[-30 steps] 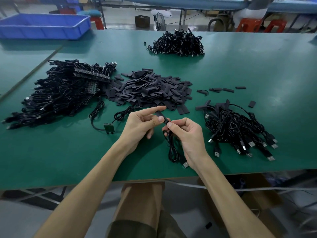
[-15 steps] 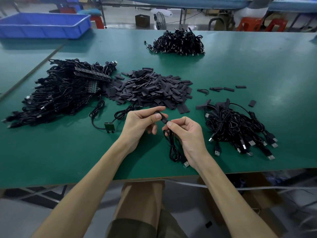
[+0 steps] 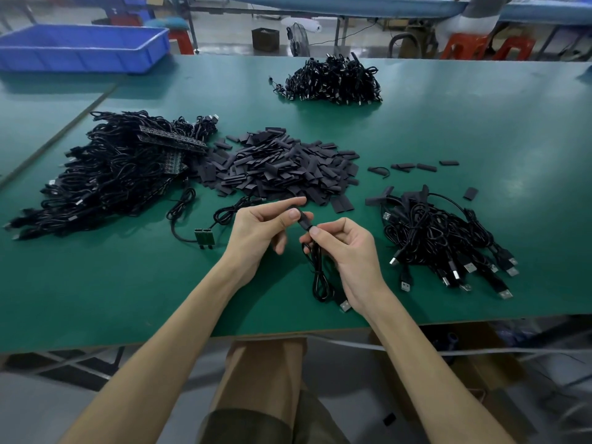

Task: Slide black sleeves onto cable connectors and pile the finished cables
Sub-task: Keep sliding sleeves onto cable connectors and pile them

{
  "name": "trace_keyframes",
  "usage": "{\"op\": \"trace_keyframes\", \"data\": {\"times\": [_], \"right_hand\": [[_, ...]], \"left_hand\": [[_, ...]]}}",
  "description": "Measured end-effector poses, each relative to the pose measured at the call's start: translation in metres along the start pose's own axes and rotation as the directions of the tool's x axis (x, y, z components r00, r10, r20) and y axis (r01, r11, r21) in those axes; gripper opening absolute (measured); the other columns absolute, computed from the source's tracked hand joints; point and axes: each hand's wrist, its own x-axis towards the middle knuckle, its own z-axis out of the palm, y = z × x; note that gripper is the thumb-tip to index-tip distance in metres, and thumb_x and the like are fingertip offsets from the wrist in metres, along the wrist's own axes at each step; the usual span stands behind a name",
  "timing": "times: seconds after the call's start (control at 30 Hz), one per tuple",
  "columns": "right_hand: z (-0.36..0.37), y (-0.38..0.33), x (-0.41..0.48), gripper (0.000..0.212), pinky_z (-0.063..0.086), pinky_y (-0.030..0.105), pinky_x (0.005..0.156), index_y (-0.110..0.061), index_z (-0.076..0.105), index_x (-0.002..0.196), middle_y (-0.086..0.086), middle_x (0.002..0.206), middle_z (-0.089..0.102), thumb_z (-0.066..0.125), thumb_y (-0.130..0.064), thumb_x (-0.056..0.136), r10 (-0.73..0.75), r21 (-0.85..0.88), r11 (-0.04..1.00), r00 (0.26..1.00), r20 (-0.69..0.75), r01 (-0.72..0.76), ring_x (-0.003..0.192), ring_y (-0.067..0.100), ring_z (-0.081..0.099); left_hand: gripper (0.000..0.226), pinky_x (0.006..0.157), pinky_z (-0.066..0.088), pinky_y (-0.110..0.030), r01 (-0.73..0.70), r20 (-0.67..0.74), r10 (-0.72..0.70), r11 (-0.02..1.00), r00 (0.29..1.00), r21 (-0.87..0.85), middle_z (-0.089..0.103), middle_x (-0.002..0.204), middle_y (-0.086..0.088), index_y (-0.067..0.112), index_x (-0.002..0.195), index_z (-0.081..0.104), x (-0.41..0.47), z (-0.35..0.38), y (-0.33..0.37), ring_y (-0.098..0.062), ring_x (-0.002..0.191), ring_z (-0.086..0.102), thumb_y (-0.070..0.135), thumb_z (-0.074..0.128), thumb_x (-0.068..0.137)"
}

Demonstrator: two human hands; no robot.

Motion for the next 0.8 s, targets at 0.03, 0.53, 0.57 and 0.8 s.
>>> {"op": "trace_keyframes", "data": {"times": [0.03, 0.53, 0.57, 0.8], "right_hand": [[-0.001, 0.0, 0.001, 0.009, 0.06, 0.029, 0.077, -0.002, 0.062, 0.095, 0.019, 0.087, 0.078, 0.071, -0.003, 0.095, -0.001, -0.012, 1.0, 1.0, 0.006, 0.001, 0.08, 0.024, 0.076], [-0.004, 0.005, 0.004, 0.013, 0.058, 0.033, 0.092, -0.008, 0.063, 0.094, 0.008, 0.09, 0.077, 0.076, -0.007, 0.091, -0.097, 0.033, 0.994, 0.977, -0.19, 0.105, 0.093, 0.02, 0.074], [-0.004, 0.005, 0.004, 0.012, 0.058, 0.035, 0.093, -0.008, 0.064, 0.094, 0.006, 0.09, 0.078, 0.076, -0.007, 0.092, -0.094, 0.037, 0.994, 0.977, -0.19, 0.103, 0.094, 0.02, 0.074], [-0.005, 0.012, 0.014, 0.005, 0.056, 0.032, 0.076, -0.008, 0.063, 0.106, 0.006, 0.1, 0.073, 0.058, -0.009, 0.105, -0.031, 0.015, 0.999, 0.964, -0.264, 0.036, 0.084, 0.014, 0.068]], "left_hand": [[0.029, 0.046, 0.042, -0.018, 0.003, -0.003, -0.003, 1.0, 1.0, -0.003, 0.076, 0.111, -0.013, 0.017, 0.121, 0.074, 0.0, 0.0, 0.0, -0.013, 0.041, 0.043, 0.025, 0.071, 0.093], [0.03, 0.069, 0.053, -0.031, -0.035, 0.168, -0.08, 0.806, 0.983, 0.591, 0.074, 0.079, 0.011, 0.02, 0.1, 0.074, -0.008, 0.035, 0.015, -0.009, 0.072, 0.065, 0.047, 0.062, 0.096], [0.029, 0.076, 0.055, -0.04, -0.041, 0.187, -0.09, 0.8, 0.978, 0.598, 0.076, 0.082, 0.005, 0.016, 0.102, 0.074, -0.009, 0.037, 0.017, -0.016, 0.077, 0.07, 0.043, 0.065, 0.096], [0.022, 0.076, 0.061, -0.044, 0.028, 0.06, -0.054, 0.931, 0.997, 0.364, 0.076, 0.09, -0.016, 0.002, 0.104, 0.074, 0.01, 0.063, 0.056, -0.017, 0.074, 0.069, 0.021, 0.064, 0.1]]}}
